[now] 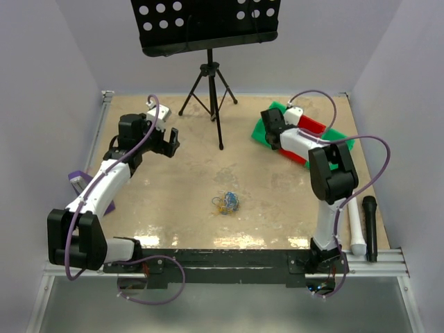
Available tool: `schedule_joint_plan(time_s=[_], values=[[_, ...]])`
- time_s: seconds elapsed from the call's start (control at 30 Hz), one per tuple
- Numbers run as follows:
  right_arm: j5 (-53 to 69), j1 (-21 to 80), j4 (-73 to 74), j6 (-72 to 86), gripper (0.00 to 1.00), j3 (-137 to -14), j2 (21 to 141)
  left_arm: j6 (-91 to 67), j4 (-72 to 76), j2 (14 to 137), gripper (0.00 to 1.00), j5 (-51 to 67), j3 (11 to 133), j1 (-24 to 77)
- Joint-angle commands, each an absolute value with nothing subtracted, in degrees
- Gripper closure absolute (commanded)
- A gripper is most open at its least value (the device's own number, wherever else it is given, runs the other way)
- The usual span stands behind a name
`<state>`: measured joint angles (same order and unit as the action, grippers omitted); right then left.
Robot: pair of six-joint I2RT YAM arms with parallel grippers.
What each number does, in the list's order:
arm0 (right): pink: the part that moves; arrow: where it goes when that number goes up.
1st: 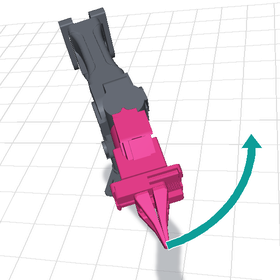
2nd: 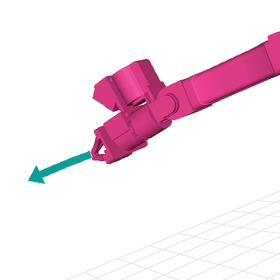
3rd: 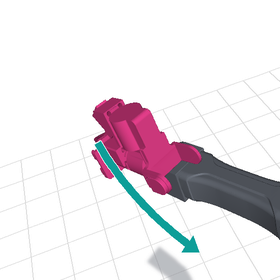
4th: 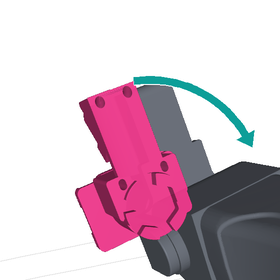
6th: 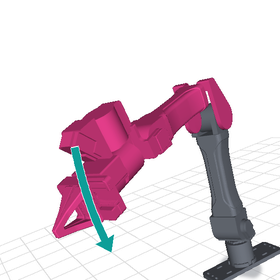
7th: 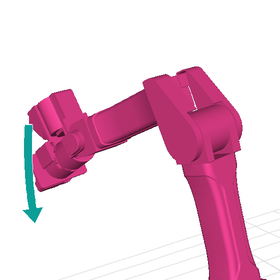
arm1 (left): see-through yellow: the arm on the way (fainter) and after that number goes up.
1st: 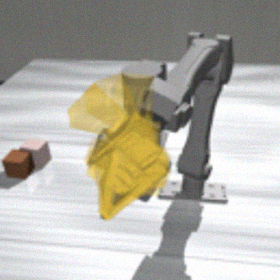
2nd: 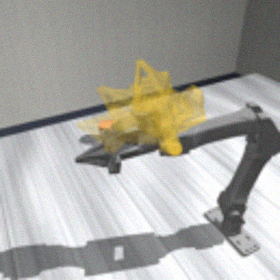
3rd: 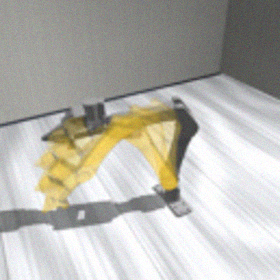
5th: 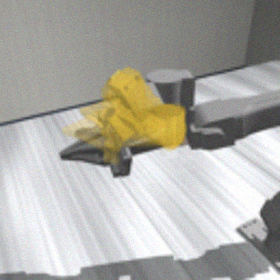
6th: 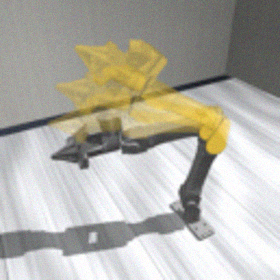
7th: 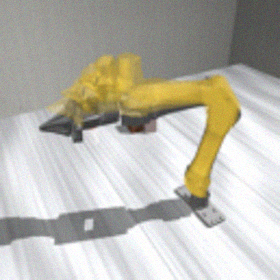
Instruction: Untangle the cables
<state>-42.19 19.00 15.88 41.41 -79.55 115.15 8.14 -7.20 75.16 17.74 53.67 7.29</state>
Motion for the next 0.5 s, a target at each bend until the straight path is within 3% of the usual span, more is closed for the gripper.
schedule_joint_plan(time_s=[0.0,0.47], values=[[-41.31,23.98,15.21,44.12,0.81,-72.70,108.39,8.17,-7.56,74.18,0.00,17.23,53.53,7.38],[-36.22,41.39,15.73,49.83,0.77,-55.20,96.42,8.79,-8.79,72.16,0.00,16.26,54.05,7.38]])
